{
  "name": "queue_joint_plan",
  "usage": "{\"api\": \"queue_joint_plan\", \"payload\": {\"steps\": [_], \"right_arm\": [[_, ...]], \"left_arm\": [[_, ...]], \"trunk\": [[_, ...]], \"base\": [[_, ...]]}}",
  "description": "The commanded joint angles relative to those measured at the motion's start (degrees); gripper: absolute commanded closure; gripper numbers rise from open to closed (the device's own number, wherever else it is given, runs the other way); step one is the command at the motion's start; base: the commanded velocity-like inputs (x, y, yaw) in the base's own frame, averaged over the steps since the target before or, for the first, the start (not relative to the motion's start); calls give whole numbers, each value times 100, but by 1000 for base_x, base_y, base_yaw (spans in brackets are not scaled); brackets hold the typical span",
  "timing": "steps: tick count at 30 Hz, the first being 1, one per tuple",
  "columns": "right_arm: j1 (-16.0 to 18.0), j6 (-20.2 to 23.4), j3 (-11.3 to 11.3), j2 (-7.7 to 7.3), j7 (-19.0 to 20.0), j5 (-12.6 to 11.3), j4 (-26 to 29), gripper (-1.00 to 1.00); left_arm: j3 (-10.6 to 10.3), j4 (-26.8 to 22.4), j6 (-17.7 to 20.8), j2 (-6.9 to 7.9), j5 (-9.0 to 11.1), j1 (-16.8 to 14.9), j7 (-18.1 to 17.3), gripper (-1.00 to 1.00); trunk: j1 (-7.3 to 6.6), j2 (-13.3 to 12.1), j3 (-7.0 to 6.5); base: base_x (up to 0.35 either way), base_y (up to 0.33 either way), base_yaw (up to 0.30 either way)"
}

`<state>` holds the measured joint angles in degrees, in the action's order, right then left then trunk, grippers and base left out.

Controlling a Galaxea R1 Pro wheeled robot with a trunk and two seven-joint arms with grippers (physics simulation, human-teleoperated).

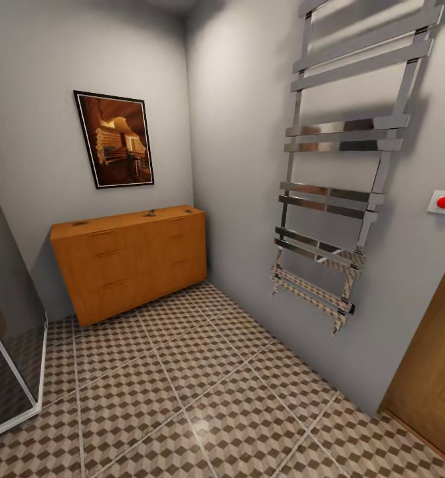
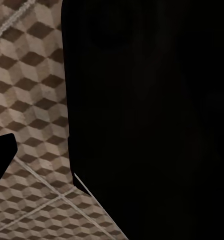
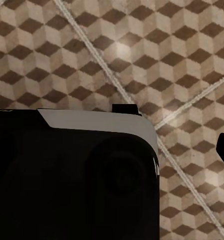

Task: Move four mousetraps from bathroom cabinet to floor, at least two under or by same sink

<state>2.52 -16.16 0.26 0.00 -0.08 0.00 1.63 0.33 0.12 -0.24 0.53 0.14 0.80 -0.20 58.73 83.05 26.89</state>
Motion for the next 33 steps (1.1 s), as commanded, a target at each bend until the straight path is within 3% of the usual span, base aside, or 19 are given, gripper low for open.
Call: {"api": "queue_joint_plan", "payload": {"steps": [1, 9, 20, 28, 33], "right_arm": [[3, -19, 2, 0, -1, 0, -5, -100], [6, -18, -6, 2, 7, -21, -5, -100], [27, -56, -10, 8, 8, -6, 82, -100], [91, -39, 6, -19, -1, 14, 1099, -100], [359, -14, 13, -37, -13, 23, 1506, -100]], "left_arm": [[5, 2, -3, -3, 4, -1, -5, -100], [-2, 15, -3, -99, 2, -4, -14, -100], [1, -204, -118, -116, -3, -5, 20, -100], [7, -1525, -423, -97, -15, -90, 81, -100], [19, -2332, -441, -111, -7, -320, 275, -100]], "trunk": [[0, 2, 4], [0, 2, 4], [0, 2, 4], [0, 2, 4], [0, 2, 4]], "base": [[0, 0, 0], [0, 0, 0], [0, 0, 0], [0, 0, 0], [0, 0, 0]]}}
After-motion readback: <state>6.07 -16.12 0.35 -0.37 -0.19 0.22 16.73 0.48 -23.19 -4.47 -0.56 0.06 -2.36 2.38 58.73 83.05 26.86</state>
